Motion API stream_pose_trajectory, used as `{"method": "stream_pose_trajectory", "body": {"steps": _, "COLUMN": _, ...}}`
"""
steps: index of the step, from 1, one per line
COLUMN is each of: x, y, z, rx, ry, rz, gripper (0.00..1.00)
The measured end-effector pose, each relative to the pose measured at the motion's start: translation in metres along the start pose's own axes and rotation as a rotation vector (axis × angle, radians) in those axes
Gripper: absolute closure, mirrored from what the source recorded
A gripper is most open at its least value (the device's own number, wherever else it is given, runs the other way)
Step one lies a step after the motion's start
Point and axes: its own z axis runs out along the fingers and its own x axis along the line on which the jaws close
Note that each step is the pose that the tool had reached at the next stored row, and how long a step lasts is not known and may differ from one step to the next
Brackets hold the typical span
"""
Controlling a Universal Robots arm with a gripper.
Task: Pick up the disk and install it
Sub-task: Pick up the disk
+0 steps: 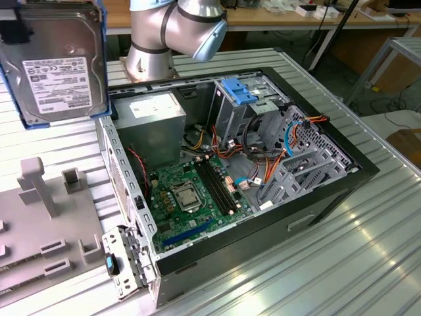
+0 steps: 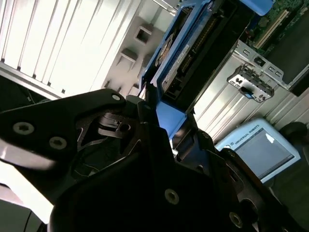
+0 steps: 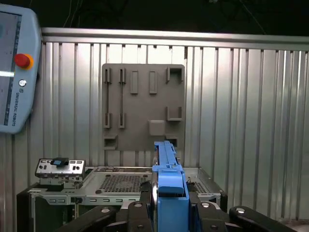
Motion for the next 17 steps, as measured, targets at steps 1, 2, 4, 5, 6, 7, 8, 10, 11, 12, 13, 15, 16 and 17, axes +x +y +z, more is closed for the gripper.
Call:
{"method": "stream_pose_trajectory", "body": {"steps": 1, "x": 0.0001, "y": -0.0064, "z": 0.0004, "rx": -0.0002, "ry": 0.0001, "rz": 0.0, "gripper": 0.63}}
{"method": "stream_pose_trajectory", "body": {"steps": 2, "x": 0.0003, "y": -0.0125, "z": 0.001, "rx": -0.0001, "ry": 0.0, "rz": 0.0, "gripper": 0.63}}
{"method": "stream_pose_trajectory", "body": {"steps": 4, "x": 0.0005, "y": -0.026, "z": 0.0022, "rx": -0.0001, "ry": 0.0001, "rz": 0.0, "gripper": 0.63}}
{"method": "stream_pose_trajectory", "body": {"steps": 5, "x": 0.0006, "y": -0.0317, "z": 0.0029, "rx": -0.0001, "ry": 0.0, "rz": 0.0, "gripper": 0.63}}
{"method": "stream_pose_trajectory", "body": {"steps": 6, "x": 0.0008, "y": -0.0393, "z": 0.0036, "rx": 0.0, "ry": 0.0, "rz": 0.0, "gripper": 0.63}}
{"method": "stream_pose_trajectory", "body": {"steps": 7, "x": 0.0009, "y": -0.0469, "z": 0.0041, "rx": -0.0001, "ry": 0.0, "rz": 0.0, "gripper": 0.63}}
{"method": "stream_pose_trajectory", "body": {"steps": 8, "x": 0.0011, "y": -0.0564, "z": 0.0049, "rx": 0.0, "ry": 0.0, "rz": 0.0, "gripper": 0.63}}
{"method": "stream_pose_trajectory", "body": {"steps": 10, "x": 0.0013, "y": -0.0733, "z": 0.0062, "rx": 0.0, "ry": 0.0, "rz": 0.0, "gripper": 0.63}}
{"method": "stream_pose_trajectory", "body": {"steps": 11, "x": 0.0016, "y": -0.0829, "z": 0.007, "rx": 0.0004, "ry": 0.0, "rz": 0.0, "gripper": 0.63}}
{"method": "stream_pose_trajectory", "body": {"steps": 12, "x": 0.0017, "y": -0.0927, "z": 0.0077, "rx": 0.0015, "ry": 0.0001, "rz": 0.0, "gripper": 0.63}}
{"method": "stream_pose_trajectory", "body": {"steps": 13, "x": 0.0019, "y": -0.0996, "z": 0.0083, "rx": 0.0025, "ry": 0.0001, "rz": 0.0, "gripper": 0.63}}
{"method": "stream_pose_trajectory", "body": {"steps": 15, "x": 0.0022, "y": -0.1158, "z": 0.01, "rx": 0.0052, "ry": 0.0, "rz": 0.0, "gripper": 0.63}}
{"method": "stream_pose_trajectory", "body": {"steps": 16, "x": 0.0023, "y": -0.1212, "z": 0.0107, "rx": 0.0104, "ry": 0.0003, "rz": 0.0, "gripper": 0.63}}
{"method": "stream_pose_trajectory", "body": {"steps": 17, "x": 0.0024, "y": -0.1236, "z": 0.0111, "rx": 0.0166, "ry": 0.0004, "rz": 0.002, "gripper": 0.63}}
